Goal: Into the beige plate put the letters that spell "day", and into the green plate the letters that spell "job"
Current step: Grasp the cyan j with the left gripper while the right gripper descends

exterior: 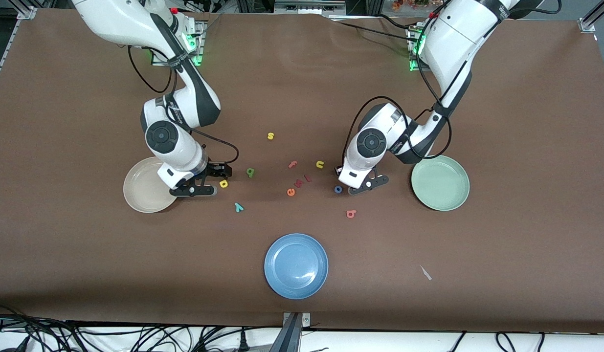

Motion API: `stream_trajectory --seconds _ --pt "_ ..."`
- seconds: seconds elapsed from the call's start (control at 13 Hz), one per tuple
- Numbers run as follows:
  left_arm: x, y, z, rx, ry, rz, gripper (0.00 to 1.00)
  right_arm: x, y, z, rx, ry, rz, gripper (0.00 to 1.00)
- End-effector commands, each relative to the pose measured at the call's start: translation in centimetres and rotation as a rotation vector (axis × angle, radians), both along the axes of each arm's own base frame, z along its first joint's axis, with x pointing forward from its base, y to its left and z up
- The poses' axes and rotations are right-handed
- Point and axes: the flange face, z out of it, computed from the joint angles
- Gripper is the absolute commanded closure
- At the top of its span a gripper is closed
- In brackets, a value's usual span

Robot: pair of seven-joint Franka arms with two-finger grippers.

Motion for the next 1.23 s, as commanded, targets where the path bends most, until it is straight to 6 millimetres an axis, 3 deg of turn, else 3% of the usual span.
stream_trajectory --seconds 0.0,0.15,0.31,0.38,0.84,1.15 --pt "0.0 0.2 -0.6 0.009 -0.021 -0.003 0.74 -0.1 0.4 -1.7 0.022 -0.016 -0.012 0.0" --pt "0.0 0.2 -0.8 0.009 -0.019 -0.003 0.74 -0.2 0.3 -3.0 0.02 -0.007 -0.011 0.0" --pt "-0.2 0.1 -0.9 0.017 -0.023 -0.012 0.94 -0.2 0.3 -4.0 0.018 0.0 -0.011 0.0" --pt "-0.2 0.1 -1.0 0.017 -0.022 -0.01 0.99 -0.2 0.3 -3.9 0.017 -0.001 -0.009 0.0" --pt "0.1 0.3 0.4 0.031 -0.026 0.006 1.0 -0.3 0.2 -5.8 0.008 0.025 0.022 0.05" --pt "0.2 0.2 1.0 0.028 -0.033 0.005 1.0 -0.4 0.3 -5.9 0.013 0.026 0.116 0.05"
